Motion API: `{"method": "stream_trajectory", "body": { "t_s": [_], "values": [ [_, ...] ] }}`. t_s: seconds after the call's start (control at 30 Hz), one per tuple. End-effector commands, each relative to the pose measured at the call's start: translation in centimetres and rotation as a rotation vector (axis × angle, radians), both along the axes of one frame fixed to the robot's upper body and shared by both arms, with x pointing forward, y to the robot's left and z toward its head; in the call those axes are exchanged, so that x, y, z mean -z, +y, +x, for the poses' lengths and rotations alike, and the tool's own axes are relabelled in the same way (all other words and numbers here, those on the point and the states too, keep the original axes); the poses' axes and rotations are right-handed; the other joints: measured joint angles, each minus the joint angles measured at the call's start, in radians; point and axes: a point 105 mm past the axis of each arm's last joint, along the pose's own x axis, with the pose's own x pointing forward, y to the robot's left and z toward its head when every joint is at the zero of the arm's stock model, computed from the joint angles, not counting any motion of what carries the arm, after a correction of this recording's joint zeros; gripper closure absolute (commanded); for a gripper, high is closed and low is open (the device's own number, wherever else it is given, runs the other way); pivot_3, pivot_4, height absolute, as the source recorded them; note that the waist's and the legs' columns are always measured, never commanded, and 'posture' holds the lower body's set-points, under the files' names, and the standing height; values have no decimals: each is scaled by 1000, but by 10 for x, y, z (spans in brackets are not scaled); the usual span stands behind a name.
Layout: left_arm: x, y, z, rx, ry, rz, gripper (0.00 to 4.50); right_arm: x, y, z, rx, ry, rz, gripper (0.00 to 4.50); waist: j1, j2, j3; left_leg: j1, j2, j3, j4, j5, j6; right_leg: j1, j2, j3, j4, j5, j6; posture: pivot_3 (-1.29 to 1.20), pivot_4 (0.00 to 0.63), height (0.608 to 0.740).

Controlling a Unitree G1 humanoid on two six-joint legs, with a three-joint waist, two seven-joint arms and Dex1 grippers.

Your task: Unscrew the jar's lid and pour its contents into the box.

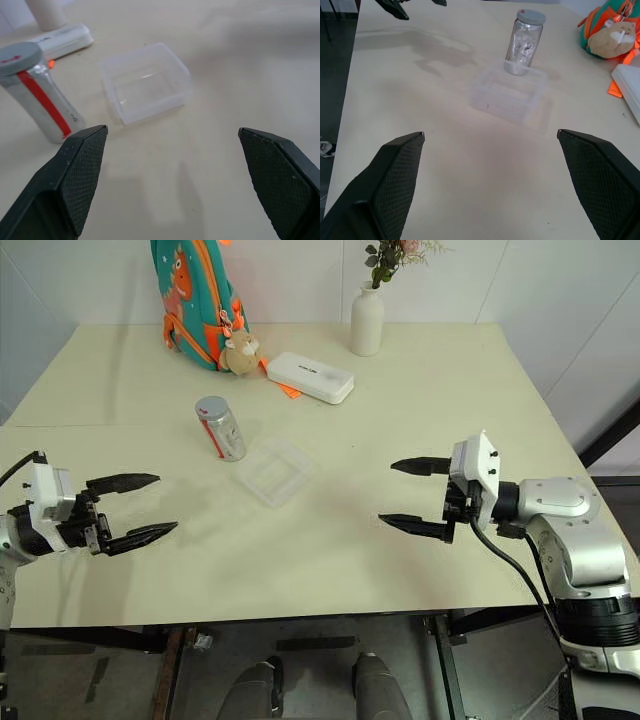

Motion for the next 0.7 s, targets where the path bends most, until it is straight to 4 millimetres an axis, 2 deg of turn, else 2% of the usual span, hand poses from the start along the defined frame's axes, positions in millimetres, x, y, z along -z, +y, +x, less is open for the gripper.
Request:
{"method": "stream_trajectory", "body": {
  "t_s": [0.03, 0.17, 0.33, 0.43, 0.57, 0.7],
  "values": [
    [-12, 1, -5, -7, -50, -12, 34, -7, 7, -7, -33, -28, 29, 0, 0, 0, 0, 0, 0, 0, 0, 0, 0, 0, 0, 0, 0, 0, 0, 0, 150, 740],
    [-5, 3, -9, -56, -46, -25, 34, -5, 14, -6, -50, -24, 53, 0, -5, 0, 0, 1, 0, 0, 0, 0, 0, 0, 0, 0, 0, 0, 0, 0, 150, 740],
    [3, 2, 0, -195, -71, -52, 34, -13, 27, -3, -72, -54, 89, 0, -3, 0, 0, 0, 0, 0, 1, 0, 0, 0, 0, 0, 1, 0, 1, 0, 150, 740],
    [5, -1, 17, -335, -113, -167, 34, -25, 37, 1, -85, -73, 143, 0, 1, 0, 0, 1, 0, 0, 2, 0, 0, 1, 0, 1, 1, 1, 1, 0, 150, 740],
    [11, -13, 53, -540, -146, -379, 34, -39, 61, -2, -120, -103, 223, 0, 6, 0, 0, 1, 0, -1, 4, 0, 0, 2, 0, 0, 2, 2, 3, 0, 150, 740],
    [9, -17, 76, -577, -155, -427, 34, -46, 82, -8, -141, -98, 276, 0, 8, 0, 0, 0, 0, -3, 6, 0, 0, 3, 2, 0, 3, 3, 4, 0, 150, 740]
  ]
}}
